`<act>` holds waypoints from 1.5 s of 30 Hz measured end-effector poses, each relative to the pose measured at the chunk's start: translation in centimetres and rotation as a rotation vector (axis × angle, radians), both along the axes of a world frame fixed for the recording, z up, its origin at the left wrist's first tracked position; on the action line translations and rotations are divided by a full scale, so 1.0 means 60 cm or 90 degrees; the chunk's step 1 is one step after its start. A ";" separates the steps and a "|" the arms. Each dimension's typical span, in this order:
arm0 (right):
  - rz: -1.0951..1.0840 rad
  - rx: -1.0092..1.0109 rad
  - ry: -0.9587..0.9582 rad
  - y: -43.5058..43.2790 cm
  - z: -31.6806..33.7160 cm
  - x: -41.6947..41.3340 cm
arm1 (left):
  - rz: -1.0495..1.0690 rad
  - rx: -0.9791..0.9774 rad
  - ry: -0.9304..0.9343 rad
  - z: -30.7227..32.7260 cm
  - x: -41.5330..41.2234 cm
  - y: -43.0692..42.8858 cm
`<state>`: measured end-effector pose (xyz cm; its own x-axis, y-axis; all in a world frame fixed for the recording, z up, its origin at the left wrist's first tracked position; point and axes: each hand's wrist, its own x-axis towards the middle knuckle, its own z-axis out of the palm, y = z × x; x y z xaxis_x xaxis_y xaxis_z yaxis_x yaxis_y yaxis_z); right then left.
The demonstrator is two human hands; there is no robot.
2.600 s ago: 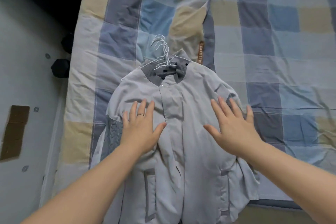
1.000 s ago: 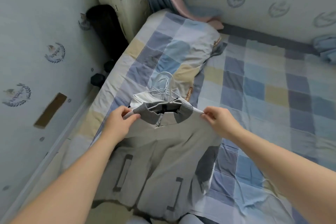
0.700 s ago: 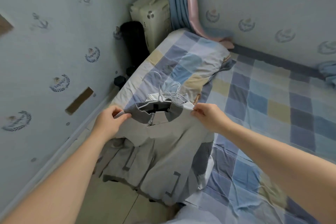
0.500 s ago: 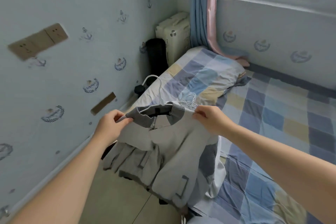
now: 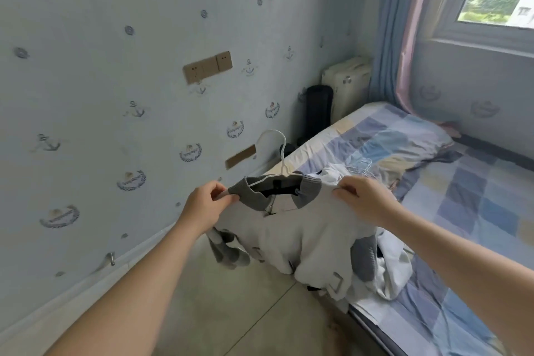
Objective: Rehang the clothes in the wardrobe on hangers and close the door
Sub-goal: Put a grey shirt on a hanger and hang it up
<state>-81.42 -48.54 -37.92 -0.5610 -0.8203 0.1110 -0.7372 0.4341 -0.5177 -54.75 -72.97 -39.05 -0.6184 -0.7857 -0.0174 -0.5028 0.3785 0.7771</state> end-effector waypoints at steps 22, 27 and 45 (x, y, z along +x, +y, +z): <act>0.253 -0.020 -0.005 0.164 0.101 0.427 | 0.277 -0.114 0.057 0.091 0.516 0.380; 0.314 -0.046 -0.041 0.233 0.128 0.503 | 0.330 -0.160 0.080 0.119 0.596 0.504; 0.491 -0.322 0.002 0.367 0.439 0.719 | 0.422 -0.538 0.083 0.430 0.818 0.764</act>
<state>-38.27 -26.49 -11.56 0.1220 -0.8200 0.5592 -0.7304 -0.4556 -0.5089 -5.67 -27.11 -13.24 -0.0237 -0.6908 0.7227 -0.7367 0.5007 0.4544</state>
